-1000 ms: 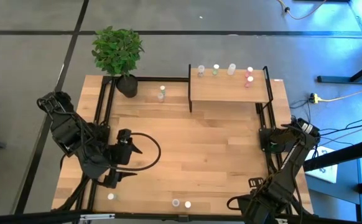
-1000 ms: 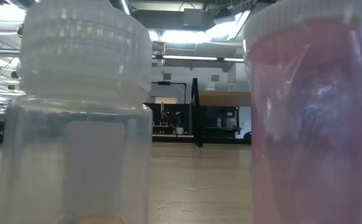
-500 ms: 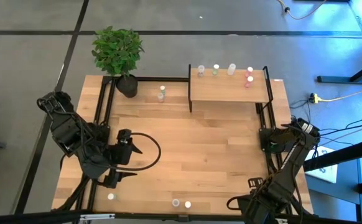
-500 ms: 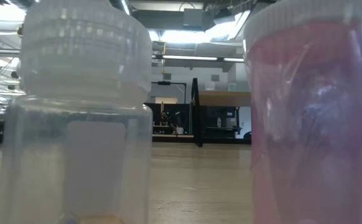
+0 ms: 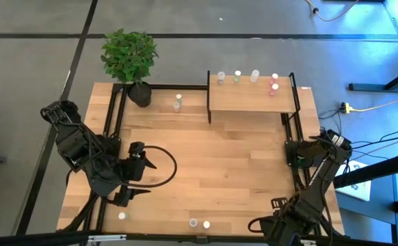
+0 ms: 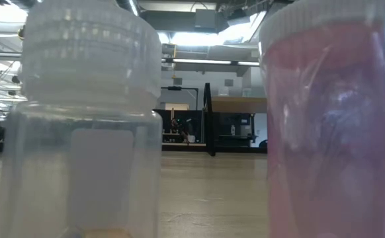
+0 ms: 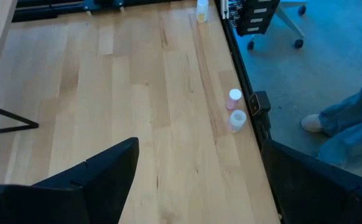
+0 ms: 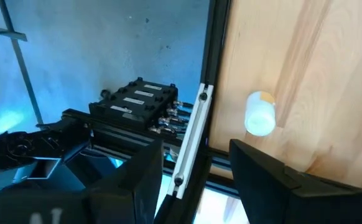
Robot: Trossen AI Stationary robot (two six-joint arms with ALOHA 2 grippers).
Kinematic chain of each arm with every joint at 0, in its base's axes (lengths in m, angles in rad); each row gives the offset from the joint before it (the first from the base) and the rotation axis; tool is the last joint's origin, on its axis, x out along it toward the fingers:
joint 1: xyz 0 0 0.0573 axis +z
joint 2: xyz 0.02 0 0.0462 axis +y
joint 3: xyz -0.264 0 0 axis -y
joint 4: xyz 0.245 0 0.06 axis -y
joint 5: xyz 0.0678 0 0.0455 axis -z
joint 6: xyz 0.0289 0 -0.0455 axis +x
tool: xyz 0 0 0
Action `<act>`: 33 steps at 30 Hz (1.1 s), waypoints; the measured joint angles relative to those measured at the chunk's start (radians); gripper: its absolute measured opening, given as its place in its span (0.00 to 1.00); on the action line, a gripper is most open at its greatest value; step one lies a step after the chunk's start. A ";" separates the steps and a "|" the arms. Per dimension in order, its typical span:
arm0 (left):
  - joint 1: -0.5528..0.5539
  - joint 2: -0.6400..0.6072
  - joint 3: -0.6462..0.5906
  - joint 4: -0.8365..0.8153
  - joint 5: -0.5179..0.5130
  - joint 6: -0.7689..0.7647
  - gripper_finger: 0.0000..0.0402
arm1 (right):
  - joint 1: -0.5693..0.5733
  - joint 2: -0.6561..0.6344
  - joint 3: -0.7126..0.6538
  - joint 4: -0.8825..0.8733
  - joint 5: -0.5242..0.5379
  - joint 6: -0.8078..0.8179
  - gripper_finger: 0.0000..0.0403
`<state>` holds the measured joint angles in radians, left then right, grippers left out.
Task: Pick and place medicine bottles onto shelf by color
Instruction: Put the bottom white pill bottle aligned with the other white pill bottle on the shelf
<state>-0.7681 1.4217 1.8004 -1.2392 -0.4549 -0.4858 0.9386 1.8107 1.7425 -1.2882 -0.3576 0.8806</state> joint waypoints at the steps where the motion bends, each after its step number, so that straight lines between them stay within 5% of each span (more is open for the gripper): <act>1: 0.000 0.000 0.000 0.000 0.000 0.000 0.83 | 0.000 0.000 0.000 0.000 0.004 0.000 0.46; 6: 0.000 0.000 0.000 0.000 0.000 0.000 0.83 | 0.000 0.000 0.000 0.000 0.105 0.002 0.46; 14: 0.000 0.000 0.000 0.000 0.000 0.000 0.83 | -0.001 0.000 0.000 -0.039 0.118 0.107 0.47; 24: 0.000 0.000 0.000 0.000 0.000 0.000 0.83 | 0.001 0.000 0.000 -0.088 0.207 0.198 0.74; 33: 0.000 0.000 0.000 0.000 0.000 0.000 0.83 | 0.095 0.000 0.001 -0.084 0.313 0.415 0.77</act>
<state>-0.7681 1.4218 1.8002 -1.2394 -0.4549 -0.4858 1.0337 1.8107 1.7431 -1.3724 -0.0442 1.2951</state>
